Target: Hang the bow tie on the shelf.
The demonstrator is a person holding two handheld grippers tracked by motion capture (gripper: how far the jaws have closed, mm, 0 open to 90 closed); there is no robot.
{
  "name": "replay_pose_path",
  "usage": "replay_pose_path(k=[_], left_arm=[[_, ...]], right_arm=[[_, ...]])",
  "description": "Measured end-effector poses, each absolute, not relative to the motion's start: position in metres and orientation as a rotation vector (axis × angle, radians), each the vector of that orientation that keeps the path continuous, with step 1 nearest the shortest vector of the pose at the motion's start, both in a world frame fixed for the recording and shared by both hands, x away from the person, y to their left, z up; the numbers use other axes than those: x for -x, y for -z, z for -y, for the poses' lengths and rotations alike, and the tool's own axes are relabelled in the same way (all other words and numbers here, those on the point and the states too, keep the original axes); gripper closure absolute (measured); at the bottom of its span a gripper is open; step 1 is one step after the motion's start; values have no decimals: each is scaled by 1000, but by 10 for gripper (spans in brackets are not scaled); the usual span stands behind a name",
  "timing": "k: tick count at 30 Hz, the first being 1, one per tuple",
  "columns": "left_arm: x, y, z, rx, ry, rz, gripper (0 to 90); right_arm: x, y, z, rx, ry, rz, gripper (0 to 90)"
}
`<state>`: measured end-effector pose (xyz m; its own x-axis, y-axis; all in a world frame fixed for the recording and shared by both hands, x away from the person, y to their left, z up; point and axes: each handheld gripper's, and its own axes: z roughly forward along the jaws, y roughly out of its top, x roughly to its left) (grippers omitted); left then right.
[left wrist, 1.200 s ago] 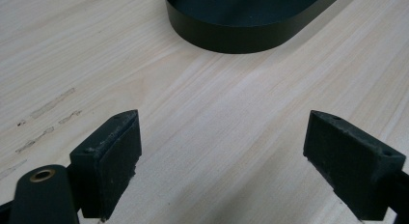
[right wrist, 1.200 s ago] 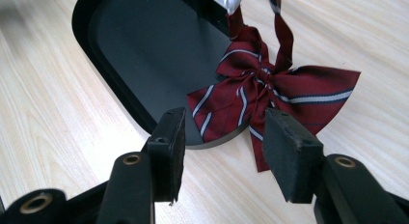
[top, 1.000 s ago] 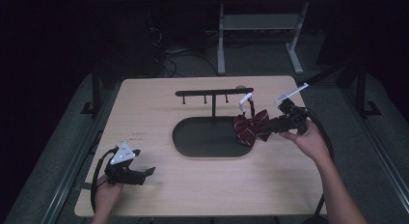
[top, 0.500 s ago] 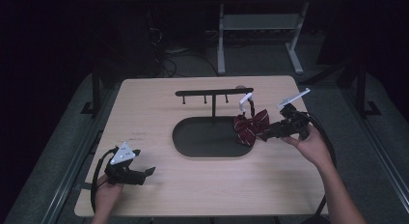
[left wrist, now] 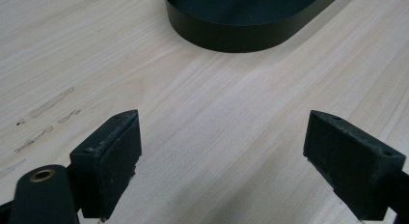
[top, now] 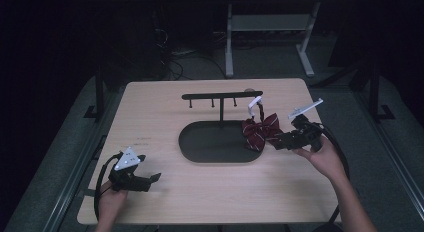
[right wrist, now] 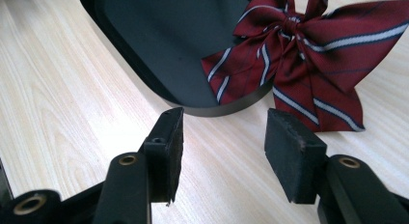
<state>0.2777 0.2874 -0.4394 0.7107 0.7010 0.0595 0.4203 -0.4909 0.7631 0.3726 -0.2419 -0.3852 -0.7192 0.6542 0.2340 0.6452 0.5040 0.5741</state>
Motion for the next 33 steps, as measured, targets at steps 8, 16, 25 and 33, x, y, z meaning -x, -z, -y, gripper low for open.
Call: replay_pose_path(k=[8, 16, 25, 33], left_arm=[[-278, 440, -288, -2151, -474, -848, 132], [-278, 440, -288, -2158, -471, -850, 132], [-278, 440, -288, -2160, -474, -844, 132], [-278, 440, -288, -2161, -474, -845, 132]], right_arm=[[-364, 395, 246, -1192, -1028, -2719, 481], [-357, 402, 250, -1191, -1037, -2718, 479], [-347, 410, 253, -1211, -1047, -2717, 474], [-341, 418, 256, -1224, -1054, -2710, 460]])
